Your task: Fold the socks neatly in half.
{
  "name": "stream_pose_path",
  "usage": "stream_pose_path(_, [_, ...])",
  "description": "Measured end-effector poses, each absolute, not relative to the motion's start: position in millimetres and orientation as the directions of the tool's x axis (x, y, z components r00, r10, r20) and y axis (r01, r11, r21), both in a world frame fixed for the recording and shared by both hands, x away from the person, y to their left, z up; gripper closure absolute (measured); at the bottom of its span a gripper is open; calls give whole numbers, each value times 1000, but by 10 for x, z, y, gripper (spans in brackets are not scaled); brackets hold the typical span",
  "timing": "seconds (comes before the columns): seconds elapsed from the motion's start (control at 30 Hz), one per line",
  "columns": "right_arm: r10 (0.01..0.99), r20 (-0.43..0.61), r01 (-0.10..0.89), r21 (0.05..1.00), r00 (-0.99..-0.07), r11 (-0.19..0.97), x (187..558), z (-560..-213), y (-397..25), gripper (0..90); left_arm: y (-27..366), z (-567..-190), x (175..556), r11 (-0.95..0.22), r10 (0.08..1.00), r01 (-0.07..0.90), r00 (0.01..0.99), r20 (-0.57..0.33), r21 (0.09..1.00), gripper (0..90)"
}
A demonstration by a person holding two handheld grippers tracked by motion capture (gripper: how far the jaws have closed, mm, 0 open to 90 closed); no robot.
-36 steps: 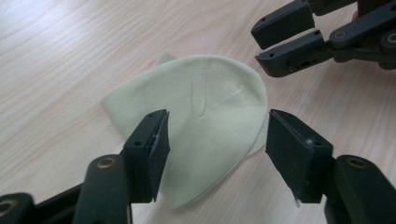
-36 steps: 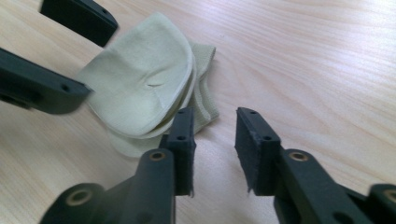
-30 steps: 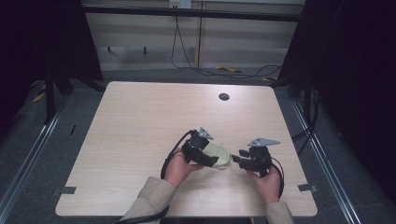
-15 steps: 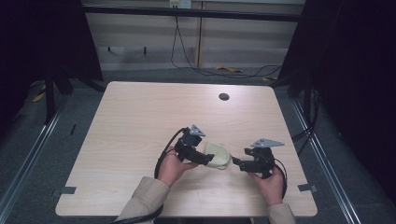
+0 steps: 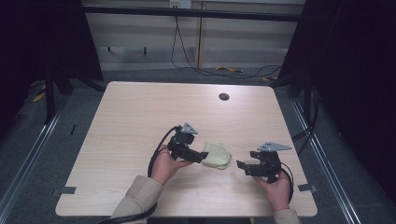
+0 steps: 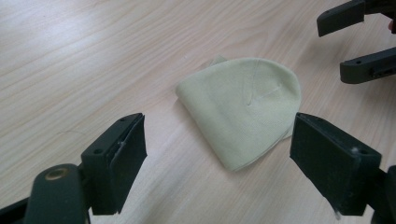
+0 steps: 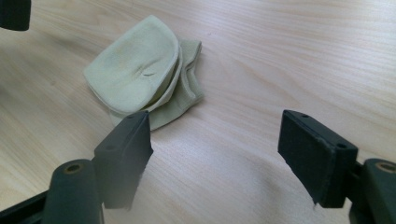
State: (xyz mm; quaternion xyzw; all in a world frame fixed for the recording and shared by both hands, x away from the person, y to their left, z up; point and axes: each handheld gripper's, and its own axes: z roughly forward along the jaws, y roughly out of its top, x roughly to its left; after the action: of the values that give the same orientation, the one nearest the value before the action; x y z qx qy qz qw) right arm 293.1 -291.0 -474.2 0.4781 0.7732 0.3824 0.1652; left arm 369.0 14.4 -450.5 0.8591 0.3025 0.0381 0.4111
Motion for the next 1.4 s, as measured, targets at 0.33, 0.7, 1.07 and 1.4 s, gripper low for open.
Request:
stream_pose_path(0.33, [860, 111, 609, 751, -497, 255, 2904, -4745, -2933, 237, 312, -4515, 3694, -493, 549, 475, 820, -163, 729, 168])
stream_pose_path(0.7, [851, 105, 600, 753, -515, 270, 2875, -4742, -2965, 202, 462, -4548, 3702, -492, 555, 473, 817, -155, 730, 163])
stream_pose_path(1.07, [833, 86, 588, 748, -546, 308, 2843, -4758, -2983, 176, 679, -4624, 3684, -485, 571, 489, 805, -161, 725, 163])
stream_pose_path(1.4, [825, 72, 580, 745, -560, 328, 2820, -4787, -3022, 157, 884, -4701, 3648, -493, 585, 485, 799, -137, 723, 161])
